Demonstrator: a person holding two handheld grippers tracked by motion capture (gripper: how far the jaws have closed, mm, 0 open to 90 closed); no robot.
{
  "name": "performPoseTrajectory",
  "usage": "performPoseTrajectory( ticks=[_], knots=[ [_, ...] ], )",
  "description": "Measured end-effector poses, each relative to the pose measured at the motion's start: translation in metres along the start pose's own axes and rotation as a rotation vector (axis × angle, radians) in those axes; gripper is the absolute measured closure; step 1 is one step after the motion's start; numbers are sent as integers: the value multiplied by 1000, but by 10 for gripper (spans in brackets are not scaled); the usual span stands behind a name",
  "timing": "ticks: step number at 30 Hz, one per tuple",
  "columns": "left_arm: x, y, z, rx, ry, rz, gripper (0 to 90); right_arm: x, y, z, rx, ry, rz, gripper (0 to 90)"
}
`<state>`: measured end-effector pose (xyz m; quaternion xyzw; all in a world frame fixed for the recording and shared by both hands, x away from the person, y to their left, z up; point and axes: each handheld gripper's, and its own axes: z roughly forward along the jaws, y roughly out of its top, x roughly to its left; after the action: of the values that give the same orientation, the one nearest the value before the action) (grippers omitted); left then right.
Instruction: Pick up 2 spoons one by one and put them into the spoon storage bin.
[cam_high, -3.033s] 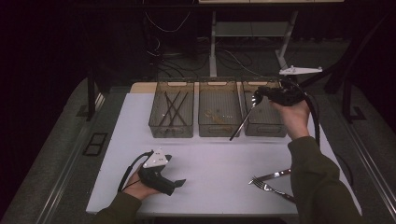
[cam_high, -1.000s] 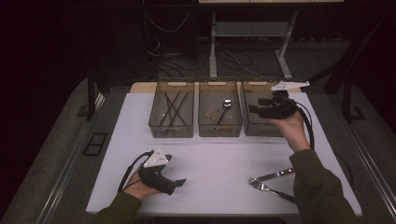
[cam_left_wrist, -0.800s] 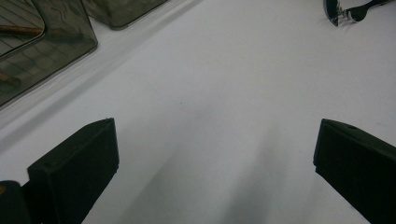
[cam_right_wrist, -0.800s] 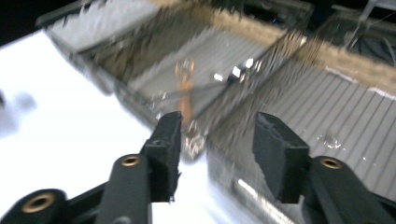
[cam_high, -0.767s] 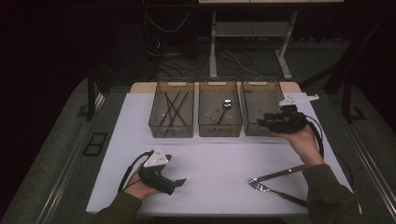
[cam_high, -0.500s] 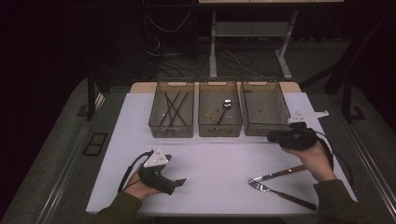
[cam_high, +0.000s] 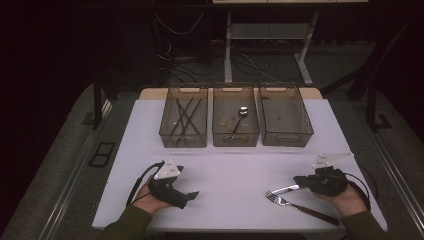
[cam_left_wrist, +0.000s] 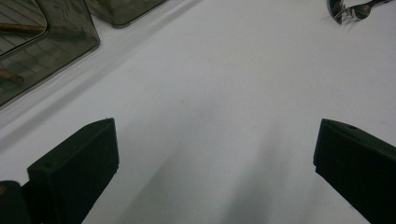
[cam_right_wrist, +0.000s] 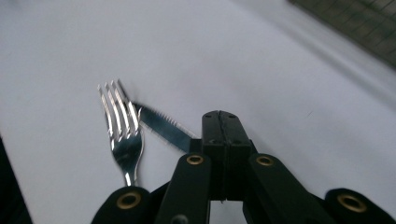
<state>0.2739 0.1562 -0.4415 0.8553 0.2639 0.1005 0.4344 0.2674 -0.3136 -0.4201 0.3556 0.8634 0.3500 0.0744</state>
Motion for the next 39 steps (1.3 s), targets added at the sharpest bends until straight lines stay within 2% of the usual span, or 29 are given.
performPoseTrajectory(
  ticks=[9, 13, 24, 28, 39],
  knots=[
    [0, 0, -1, 2, 3, 3, 0, 7, -8, 14, 91, -2, -43, 900],
    [0, 0, 0, 2, 2, 4, 0, 10, -10, 18, 114, -7, -57, 900],
    [0, 0, 1, 6, 3, 4, 0, 7, -5, 24, 87, -40, -67, 900],
    [1, 0, 0, 0, 1, -8, 0, 5, -2, 27, 81, -51, -52, 900],
    [0, 0, 0, 3, 1, 6, 0, -2, 5, 33, 76, -80, -41, 900]
  ],
)
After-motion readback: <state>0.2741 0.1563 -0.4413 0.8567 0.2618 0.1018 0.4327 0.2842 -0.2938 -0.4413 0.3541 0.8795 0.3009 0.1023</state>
